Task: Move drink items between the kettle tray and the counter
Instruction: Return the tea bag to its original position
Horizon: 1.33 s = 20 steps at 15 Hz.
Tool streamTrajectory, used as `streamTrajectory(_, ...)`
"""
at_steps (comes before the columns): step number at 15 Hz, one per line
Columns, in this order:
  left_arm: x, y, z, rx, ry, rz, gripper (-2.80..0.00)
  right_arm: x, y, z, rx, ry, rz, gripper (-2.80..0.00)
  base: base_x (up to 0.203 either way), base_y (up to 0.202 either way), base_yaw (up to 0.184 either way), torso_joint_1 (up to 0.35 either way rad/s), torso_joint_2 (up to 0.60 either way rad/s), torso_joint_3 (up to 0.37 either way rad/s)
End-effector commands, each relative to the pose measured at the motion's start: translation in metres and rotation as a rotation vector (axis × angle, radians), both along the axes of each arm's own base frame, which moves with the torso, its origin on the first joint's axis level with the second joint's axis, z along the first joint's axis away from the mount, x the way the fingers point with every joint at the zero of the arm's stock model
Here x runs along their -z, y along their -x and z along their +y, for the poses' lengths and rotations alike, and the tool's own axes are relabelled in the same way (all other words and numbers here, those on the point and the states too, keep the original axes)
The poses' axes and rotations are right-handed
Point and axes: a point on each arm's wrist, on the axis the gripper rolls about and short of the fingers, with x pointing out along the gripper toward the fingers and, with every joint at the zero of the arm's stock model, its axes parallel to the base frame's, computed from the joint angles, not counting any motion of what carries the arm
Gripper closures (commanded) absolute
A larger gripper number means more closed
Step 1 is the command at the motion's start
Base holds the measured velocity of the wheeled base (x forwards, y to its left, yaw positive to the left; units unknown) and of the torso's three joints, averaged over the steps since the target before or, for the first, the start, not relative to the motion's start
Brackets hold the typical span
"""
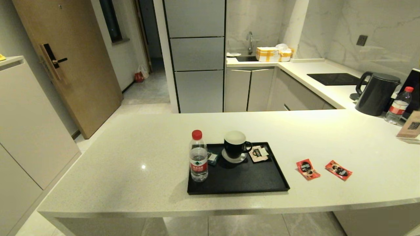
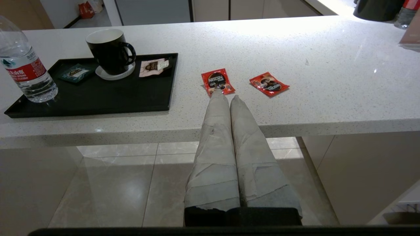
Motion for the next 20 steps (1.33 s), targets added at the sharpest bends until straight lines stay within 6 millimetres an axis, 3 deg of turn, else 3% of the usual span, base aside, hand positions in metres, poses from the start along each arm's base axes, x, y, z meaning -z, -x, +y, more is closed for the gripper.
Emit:
streamTrajectory(1,0.0,0.0,0.0,0.0,0.0,-0.001,0.0,0.0,0.0,0.0,0.001,0.0,0.0,0.0,0.0,0.0,0.0,0.0,0.0,0.0)
streamTrajectory(20,0.0004,-0.0001,0.0,0.0,0.0,0.001,0.0,0.0,0.0,0.0,0.001,0.0,0.0,0.0,0.0,0.0,0.0,0.0,0.0,0.0)
